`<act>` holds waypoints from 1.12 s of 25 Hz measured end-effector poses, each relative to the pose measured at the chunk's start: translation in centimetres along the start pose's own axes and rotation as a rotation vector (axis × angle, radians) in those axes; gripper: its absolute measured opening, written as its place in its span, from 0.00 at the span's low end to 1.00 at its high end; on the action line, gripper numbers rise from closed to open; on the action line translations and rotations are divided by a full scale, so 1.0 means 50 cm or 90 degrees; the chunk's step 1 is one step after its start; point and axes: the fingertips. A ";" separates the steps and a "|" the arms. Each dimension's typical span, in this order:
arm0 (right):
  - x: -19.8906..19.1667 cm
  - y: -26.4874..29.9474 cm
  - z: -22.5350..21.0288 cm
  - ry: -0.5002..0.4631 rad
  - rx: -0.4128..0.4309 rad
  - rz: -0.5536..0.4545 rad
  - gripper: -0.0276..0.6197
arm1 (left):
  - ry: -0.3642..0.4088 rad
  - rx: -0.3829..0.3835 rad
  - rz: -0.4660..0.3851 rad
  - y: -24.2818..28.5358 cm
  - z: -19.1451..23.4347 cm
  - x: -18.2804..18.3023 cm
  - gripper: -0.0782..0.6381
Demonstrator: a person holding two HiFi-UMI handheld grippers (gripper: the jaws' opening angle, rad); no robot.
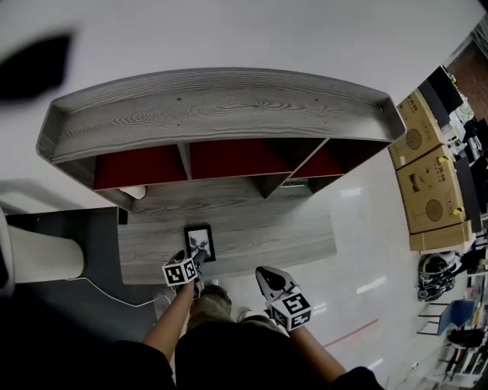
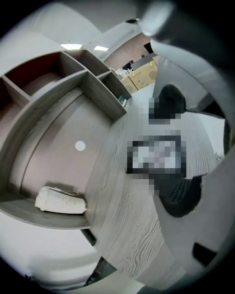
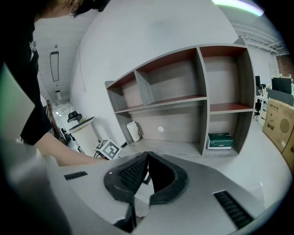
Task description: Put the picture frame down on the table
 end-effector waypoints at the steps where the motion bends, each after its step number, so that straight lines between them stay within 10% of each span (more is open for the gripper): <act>1: -0.003 -0.008 0.002 0.001 0.003 -0.007 0.06 | 0.004 -0.001 -0.021 -0.025 -0.003 0.006 0.60; 6: -0.024 -0.086 0.001 -0.010 -0.017 -0.054 0.06 | 0.045 -0.030 -0.168 -0.228 -0.092 0.019 0.59; 12: -0.004 -0.172 0.030 -0.037 -0.027 -0.118 0.06 | 0.113 -0.062 -0.349 -0.498 -0.240 -0.008 0.17; 28: -0.080 -0.334 0.137 -0.118 -0.032 -0.163 0.06 | 0.178 0.008 -0.482 -0.717 -0.317 -0.165 0.13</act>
Point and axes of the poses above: the fingertips, and each gripper's own axes: y forward along the fingers, z to its left, x out of its top, and after that the axes turned 10 degrees about x, right-handed
